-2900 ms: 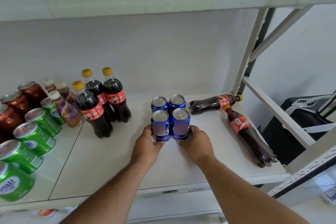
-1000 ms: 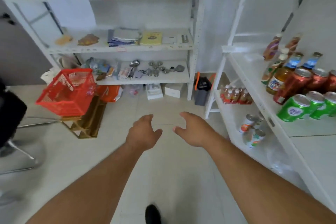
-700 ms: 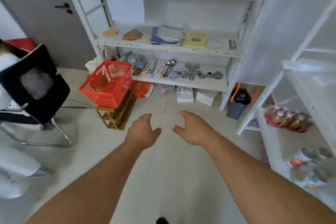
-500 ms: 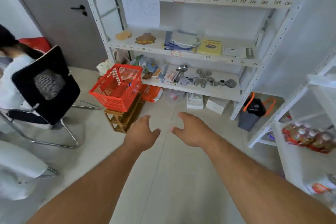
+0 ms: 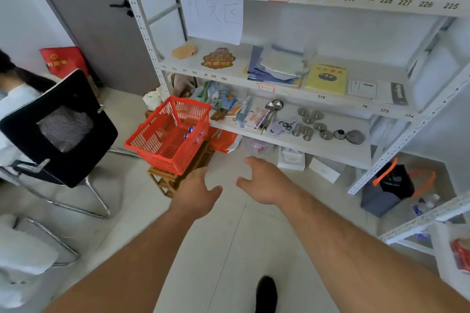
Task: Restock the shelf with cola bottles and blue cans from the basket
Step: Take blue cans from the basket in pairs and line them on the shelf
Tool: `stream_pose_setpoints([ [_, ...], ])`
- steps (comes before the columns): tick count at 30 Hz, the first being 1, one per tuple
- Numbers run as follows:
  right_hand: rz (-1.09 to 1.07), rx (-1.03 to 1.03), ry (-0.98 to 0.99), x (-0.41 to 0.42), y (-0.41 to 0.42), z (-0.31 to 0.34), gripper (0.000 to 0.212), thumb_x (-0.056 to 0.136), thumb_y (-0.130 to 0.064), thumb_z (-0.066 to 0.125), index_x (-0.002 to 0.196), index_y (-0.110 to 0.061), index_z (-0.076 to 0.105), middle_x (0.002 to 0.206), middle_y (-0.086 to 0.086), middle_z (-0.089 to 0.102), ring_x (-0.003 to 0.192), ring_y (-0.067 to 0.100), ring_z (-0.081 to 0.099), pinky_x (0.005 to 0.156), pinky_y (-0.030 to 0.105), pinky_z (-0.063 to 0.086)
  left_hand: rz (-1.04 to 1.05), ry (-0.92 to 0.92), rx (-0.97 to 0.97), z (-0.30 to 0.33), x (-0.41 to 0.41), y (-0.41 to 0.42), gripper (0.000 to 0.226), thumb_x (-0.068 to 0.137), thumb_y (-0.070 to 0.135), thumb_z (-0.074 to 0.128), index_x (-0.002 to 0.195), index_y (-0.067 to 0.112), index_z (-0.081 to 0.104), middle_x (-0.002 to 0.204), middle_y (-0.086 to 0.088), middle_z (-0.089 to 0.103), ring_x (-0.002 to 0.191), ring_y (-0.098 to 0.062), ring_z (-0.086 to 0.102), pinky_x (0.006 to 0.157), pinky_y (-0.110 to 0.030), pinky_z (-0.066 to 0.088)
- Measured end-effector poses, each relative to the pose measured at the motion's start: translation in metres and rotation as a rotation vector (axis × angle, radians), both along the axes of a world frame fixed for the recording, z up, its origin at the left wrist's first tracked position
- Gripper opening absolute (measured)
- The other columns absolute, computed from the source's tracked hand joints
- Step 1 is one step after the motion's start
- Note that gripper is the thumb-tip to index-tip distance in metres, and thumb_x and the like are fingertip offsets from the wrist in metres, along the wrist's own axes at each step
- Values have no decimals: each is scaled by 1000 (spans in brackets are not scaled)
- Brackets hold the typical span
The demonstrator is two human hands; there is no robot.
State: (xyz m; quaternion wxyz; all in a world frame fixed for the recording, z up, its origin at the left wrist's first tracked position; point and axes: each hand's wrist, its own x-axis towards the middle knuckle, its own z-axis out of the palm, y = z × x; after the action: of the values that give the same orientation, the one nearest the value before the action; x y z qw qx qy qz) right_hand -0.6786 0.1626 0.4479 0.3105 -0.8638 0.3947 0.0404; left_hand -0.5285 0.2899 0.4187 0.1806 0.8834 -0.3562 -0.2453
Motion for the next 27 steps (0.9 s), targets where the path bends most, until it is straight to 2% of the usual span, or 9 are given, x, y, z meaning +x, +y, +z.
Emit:
stream_pose_setpoints([
  [5, 67, 18, 8, 51, -62, 7, 75, 99, -50, 61, 161, -18, 33, 164, 7, 42, 146, 27, 45, 116, 40, 42, 76, 41, 2, 1, 35, -47, 80, 96, 52, 66, 162, 21, 33, 166, -2, 39, 148, -24, 43, 117, -42, 45],
  [12, 141, 49, 15, 138, -116, -1, 73, 101, -47, 62, 161, -16, 34, 165, 7, 41, 149, 26, 43, 119, 38, 40, 152, 127, 0, -13, 122, -95, 75, 86, 53, 67, 152, 26, 45, 135, 0, 64, 110, -24, 69, 89, -45, 64],
  [15, 152, 40, 28, 183, -138, -8, 72, 100, -48, 62, 160, -18, 36, 165, 5, 41, 149, 25, 43, 117, 38, 40, 160, 130, -22, -21, 164, -116, 70, 86, 50, 69, 150, 27, 48, 132, 1, 65, 107, -23, 70, 87, -44, 64],
  [19, 167, 31, 63, 250, -166, -21, 73, 100, -50, 61, 160, -17, 36, 165, 5, 41, 149, 25, 42, 118, 38, 38, 185, 168, -66, -32, 228, -142, 37, 87, 41, 71, 121, 29, 62, 108, 3, 70, 94, -23, 71, 82, -43, 63],
  [21, 171, 34, 79, 280, -177, -25, 73, 100, -51, 61, 160, -16, 37, 164, 6, 41, 150, 24, 41, 119, 38, 37, 199, 191, -44, -41, 257, -153, 35, 85, 44, 70, 116, 30, 62, 106, 6, 69, 97, -22, 69, 86, -41, 61],
  [24, 193, 52, 109, 315, -190, -29, 72, 101, -50, 59, 160, -16, 37, 164, 5, 41, 150, 24, 41, 117, 36, 36, 247, 229, -34, -53, 296, -167, 45, 79, 53, 67, 118, 30, 64, 108, 8, 70, 98, -19, 69, 89, -41, 61],
  [27, 197, 68, 113, 341, -209, -36, 70, 101, -49, 60, 159, -16, 39, 163, 4, 43, 149, 23, 43, 116, 34, 37, 276, 275, -53, -51, 320, -184, 20, 87, 41, 71, 96, 26, 62, 91, 4, 71, 79, -22, 72, 77, -45, 64],
])
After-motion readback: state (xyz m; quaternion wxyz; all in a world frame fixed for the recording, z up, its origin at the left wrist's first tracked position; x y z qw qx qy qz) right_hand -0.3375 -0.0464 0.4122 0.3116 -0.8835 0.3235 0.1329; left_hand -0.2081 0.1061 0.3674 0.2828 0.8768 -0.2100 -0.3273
